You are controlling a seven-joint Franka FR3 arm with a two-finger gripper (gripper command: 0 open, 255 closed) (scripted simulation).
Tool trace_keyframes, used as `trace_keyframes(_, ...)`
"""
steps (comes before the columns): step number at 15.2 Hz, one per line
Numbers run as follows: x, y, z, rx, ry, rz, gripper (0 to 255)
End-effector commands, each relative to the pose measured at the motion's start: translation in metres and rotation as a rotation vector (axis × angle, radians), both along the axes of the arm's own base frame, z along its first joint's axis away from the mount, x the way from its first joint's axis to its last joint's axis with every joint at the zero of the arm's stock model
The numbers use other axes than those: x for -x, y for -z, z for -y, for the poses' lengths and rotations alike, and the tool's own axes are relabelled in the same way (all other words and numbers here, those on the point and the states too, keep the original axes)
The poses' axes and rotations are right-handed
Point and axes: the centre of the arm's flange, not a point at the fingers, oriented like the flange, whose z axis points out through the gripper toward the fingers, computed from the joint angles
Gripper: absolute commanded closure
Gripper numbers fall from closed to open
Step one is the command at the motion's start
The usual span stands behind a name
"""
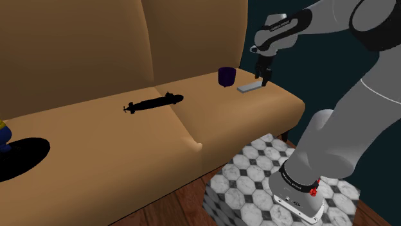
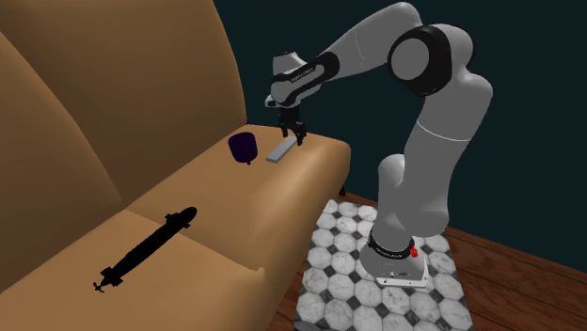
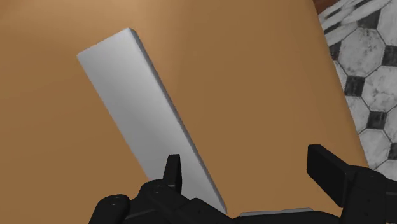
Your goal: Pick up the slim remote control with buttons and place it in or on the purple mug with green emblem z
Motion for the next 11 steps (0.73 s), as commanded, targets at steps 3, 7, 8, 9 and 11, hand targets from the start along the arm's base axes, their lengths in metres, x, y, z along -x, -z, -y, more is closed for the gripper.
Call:
trace_keyframes(3, -0.036, 0.024, 0.028, -0.023, -0.160, 0.001, 0)
trace_keyframes(7, -0.055, 0.048, 0.039, -0.034, -0.234, 0.001, 0)
trace_keyframes(8, -0.055, 0.053, 0.039, -0.034, -0.234, 0.001, 0)
trace_keyframes(9, -0.054, 0.058, 0.039, -0.034, -0.234, 0.001, 0)
trace_keyframes(11, -0.053, 0.069, 0.039, -0.034, -0.234, 0.001, 0)
